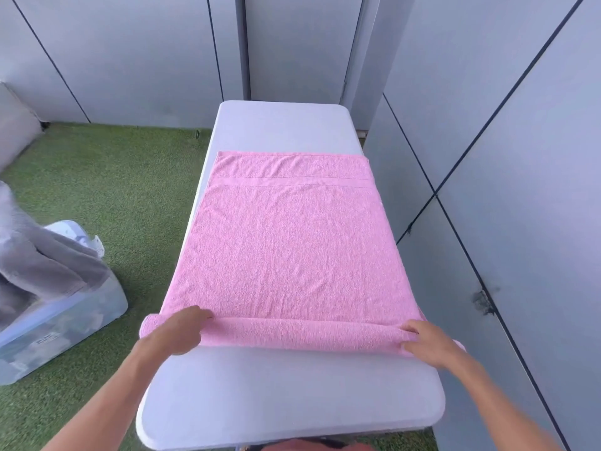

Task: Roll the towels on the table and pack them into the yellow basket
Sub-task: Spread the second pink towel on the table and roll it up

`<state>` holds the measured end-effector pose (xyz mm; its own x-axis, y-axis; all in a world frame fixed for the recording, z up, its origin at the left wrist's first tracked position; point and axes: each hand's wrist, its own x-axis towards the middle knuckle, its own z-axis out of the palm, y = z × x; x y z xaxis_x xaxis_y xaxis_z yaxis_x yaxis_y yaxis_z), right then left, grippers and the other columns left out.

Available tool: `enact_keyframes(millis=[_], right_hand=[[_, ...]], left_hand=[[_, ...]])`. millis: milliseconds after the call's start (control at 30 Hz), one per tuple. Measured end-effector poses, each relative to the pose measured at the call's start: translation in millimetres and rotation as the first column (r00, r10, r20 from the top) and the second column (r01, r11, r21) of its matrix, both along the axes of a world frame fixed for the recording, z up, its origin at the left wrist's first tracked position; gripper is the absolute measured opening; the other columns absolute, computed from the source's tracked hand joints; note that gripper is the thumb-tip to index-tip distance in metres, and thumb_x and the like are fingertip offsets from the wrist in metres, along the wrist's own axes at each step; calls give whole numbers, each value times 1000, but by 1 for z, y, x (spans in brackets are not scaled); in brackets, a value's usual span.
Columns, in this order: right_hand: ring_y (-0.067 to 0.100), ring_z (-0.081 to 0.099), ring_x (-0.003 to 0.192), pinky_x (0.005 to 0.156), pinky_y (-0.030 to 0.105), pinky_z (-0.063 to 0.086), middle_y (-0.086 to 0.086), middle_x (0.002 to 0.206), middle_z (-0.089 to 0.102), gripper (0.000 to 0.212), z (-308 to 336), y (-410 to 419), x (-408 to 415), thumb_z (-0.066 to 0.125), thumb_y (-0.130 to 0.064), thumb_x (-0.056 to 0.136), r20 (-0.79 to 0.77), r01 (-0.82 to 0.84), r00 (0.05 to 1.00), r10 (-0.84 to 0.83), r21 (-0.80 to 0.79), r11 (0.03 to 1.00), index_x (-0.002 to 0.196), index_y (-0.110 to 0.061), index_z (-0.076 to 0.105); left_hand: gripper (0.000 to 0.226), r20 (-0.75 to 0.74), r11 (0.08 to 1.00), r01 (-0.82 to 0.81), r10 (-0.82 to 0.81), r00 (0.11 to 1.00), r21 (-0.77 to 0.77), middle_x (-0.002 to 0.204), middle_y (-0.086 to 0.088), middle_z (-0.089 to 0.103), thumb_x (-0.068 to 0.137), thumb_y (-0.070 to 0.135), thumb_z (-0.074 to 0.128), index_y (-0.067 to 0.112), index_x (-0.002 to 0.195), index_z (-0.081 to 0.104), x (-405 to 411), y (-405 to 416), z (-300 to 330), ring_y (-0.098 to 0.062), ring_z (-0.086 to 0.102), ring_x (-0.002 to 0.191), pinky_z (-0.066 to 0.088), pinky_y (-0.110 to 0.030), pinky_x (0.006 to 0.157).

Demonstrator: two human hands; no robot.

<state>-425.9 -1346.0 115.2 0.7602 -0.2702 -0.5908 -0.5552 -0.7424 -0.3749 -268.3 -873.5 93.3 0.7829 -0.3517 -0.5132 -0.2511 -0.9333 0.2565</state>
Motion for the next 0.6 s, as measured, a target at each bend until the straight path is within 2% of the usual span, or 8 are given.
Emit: enact_keyframes(millis=[67,133,167,267,367,433,500,600], right_hand=[[15,54,102,77,24,40,-8,106,53,31,-7,4,-7,68,-8,80,241,156,957,-160,39,987,102,-25,54],[25,52,104,85,28,37,0,102,52,26,-14,13,-15,73,-4,76,515,229,844,-149,-96,969,93,-21,61],[28,50,106,89,31,37,3,104,54,19,-16,20,-19,74,-6,77,566,240,820,-87,-201,950,88,-19,66],[30,44,117,94,46,39,7,118,57,5,-27,43,-31,71,-22,84,528,216,844,92,-492,844,87,-19,72],[33,44,118,97,43,30,9,121,55,41,-38,51,-38,65,-44,78,462,119,866,190,-560,820,108,-17,65],[34,45,116,101,43,29,8,120,54,56,-42,47,-35,77,-39,70,421,44,875,238,-560,827,116,-12,60],[33,50,113,101,45,37,5,116,57,56,-45,39,-28,83,-18,64,398,10,886,239,-531,848,115,-9,62],[32,56,108,98,38,37,4,107,62,46,-40,28,-14,77,-4,69,360,-23,908,215,-469,883,112,-7,64]], left_hand=[[57,305,980,-87,139,942,-178,123,-14,52,86,-5,53,11,139,41,-12,2,-4,-31,53,106,45,-43,90],[44,595,990,-49,118,795,-131,107,-12,56,77,0,69,9,119,56,-29,3,-8,-31,52,86,47,-44,67],[39,625,992,-26,97,775,-122,101,-9,55,73,-1,72,10,108,59,-37,1,-8,-29,50,81,45,-42,61],[38,596,980,21,105,796,-200,100,-6,52,71,-8,71,8,103,58,-54,-2,-21,-28,50,84,50,-41,57],[49,542,975,76,51,839,-209,129,-13,52,87,14,61,0,131,48,-54,4,-41,-35,50,120,49,-49,95],[67,505,979,116,-17,863,-166,137,-15,49,82,17,71,-1,139,42,-47,8,-46,-36,44,130,38,-49,107],[68,459,979,121,-33,888,-164,128,-13,56,70,-1,77,1,133,49,-37,7,-41,-37,53,120,45,-48,101],[50,422,985,54,21,906,-165,107,-7,62,72,-16,59,6,117,60,-20,1,-24,-33,59,101,52,-43,84]])
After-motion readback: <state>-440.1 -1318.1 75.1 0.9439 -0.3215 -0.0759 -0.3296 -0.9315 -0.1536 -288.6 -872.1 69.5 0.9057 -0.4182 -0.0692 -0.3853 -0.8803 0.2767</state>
